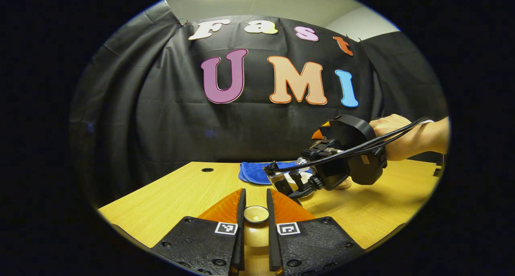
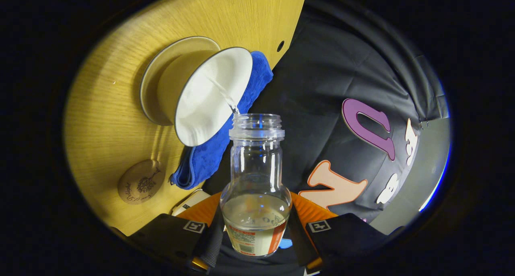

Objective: Open the teacup lid with one hand, grasp the water bottle and pour water into the teacup with the other hand; after pouring, place the water bottle on the coaster and then close the teacup lid.

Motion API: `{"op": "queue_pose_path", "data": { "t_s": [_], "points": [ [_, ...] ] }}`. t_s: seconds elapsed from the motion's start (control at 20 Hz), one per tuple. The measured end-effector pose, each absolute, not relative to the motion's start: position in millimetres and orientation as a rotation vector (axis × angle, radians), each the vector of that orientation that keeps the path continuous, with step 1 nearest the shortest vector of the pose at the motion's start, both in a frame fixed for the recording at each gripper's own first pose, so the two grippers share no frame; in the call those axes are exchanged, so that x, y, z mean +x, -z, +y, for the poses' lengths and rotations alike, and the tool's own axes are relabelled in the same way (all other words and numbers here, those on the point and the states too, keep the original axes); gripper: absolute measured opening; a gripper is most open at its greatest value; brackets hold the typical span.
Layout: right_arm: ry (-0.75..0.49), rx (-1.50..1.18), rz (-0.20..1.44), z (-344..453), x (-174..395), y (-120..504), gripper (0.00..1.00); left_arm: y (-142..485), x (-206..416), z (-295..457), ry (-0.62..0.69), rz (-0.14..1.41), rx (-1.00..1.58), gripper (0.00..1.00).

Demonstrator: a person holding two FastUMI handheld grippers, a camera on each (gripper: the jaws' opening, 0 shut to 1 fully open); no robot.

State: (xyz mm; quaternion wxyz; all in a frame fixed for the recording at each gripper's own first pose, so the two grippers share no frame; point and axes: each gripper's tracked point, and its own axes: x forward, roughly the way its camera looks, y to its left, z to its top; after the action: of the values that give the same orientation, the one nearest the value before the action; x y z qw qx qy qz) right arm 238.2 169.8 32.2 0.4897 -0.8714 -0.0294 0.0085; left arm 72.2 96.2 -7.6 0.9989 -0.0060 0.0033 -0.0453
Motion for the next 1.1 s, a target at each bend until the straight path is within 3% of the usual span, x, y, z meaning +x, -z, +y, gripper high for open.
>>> {"op": "queue_pose_path", "data": {
  "t_s": [0.5, 0.95, 1.1],
  "points": [
    [0.011, -2.29, -0.214, 196, 230, -43, 0.77, 7, 74, 97, 0.087, 0.009, -0.013, 0.21],
    [-0.004, -2.265, -0.183, 190, 231, -42, 0.77, 7, 74, 97, 0.087, 0.009, -0.012, 0.2],
    [-0.064, -2.136, -0.099, 176, 231, -29, 0.75, 7, 73, 98, 0.087, 0.008, -0.012, 0.2]
  ]
}}
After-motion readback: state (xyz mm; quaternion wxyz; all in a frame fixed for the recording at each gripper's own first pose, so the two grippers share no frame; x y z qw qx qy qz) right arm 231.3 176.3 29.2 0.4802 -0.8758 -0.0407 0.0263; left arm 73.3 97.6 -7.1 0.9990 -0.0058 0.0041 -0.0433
